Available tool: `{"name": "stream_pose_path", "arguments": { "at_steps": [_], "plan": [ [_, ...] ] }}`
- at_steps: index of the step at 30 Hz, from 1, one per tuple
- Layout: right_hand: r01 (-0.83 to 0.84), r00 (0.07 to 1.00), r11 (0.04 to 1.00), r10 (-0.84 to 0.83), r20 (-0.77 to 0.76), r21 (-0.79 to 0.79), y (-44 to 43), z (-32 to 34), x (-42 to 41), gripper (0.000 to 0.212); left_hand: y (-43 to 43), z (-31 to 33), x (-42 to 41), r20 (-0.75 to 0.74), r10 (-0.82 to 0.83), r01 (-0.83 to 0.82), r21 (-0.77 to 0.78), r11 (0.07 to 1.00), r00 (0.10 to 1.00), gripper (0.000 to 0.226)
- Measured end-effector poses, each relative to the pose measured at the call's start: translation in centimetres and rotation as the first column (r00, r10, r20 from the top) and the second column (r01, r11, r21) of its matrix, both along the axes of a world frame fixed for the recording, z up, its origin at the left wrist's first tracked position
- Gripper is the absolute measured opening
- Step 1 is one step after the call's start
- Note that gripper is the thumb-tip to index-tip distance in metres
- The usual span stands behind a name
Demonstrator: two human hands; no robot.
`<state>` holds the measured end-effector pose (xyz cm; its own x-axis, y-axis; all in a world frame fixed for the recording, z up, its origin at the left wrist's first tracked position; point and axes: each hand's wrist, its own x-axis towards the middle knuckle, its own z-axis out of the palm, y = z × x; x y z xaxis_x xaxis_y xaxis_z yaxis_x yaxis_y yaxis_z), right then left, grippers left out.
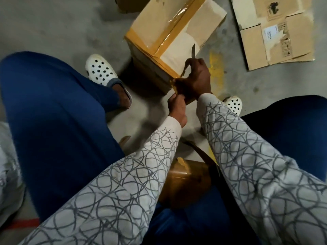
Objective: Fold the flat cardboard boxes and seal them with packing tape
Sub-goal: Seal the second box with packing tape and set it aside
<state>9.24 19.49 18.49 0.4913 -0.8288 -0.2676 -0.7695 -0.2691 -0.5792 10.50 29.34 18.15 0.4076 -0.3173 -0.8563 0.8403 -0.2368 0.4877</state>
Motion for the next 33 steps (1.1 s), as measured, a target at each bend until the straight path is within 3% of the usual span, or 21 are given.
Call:
{"name": "stream_pose_path", "arguments": {
  "at_steps": [10,16,18,21,23,25,27,33],
  "plan": [
    [0.039,0.999,0.998,-0.039,0.009,-0.048,-0.1,-0.1,0.7,0.069,-1.1,-0.4,-0.8,-0.077,0.083,-0.073,0.126,0.989,0.994,0.042],
    [-0.018,0.997,0.999,0.014,-0.074,-0.046,-0.1,0.8,0.8,0.072,-0.6,0.0,-1.2,-0.183,-0.019,0.052,0.175,0.983,0.983,0.037],
    [-0.048,0.993,0.998,0.044,-0.109,-0.033,-0.6,1.4,0.7,0.061,-0.1,-0.3,-1.4,-0.179,-0.024,0.057,0.181,0.982,0.984,0.037],
    [-0.014,0.998,0.999,0.011,-0.068,-0.044,-1.4,2.8,-0.1,0.026,0.3,-1.7,-2.2,-0.186,0.008,0.019,0.144,0.989,0.982,0.042],
    [0.091,0.996,0.996,-0.091,0.003,-0.019,-1.3,4.2,-1.1,0.032,0.2,-3.2,-2.8,-0.201,0.017,0.005,0.107,0.994,0.979,0.052],
    [0.2,0.973,0.972,-0.211,0.09,0.121,-0.5,5.5,-2.1,0.035,-0.1,-3.9,-3.0,-0.2,0.024,-0.003,0.108,0.994,0.98,0.061],
    [0.223,0.964,0.958,-0.244,0.104,0.18,0.6,5.9,-3.3,0.031,-0.4,-5.0,-3.1,-0.214,0.02,0.0,0.091,0.996,0.977,0.064],
    [0.262,0.965,0.941,-0.25,-0.082,0.213,0.9,5.5,-5.2,0.023,-0.6,-3.5,-3.6,-0.303,0.055,-0.067,-0.028,0.997,0.951,0.062]
  ]
}}
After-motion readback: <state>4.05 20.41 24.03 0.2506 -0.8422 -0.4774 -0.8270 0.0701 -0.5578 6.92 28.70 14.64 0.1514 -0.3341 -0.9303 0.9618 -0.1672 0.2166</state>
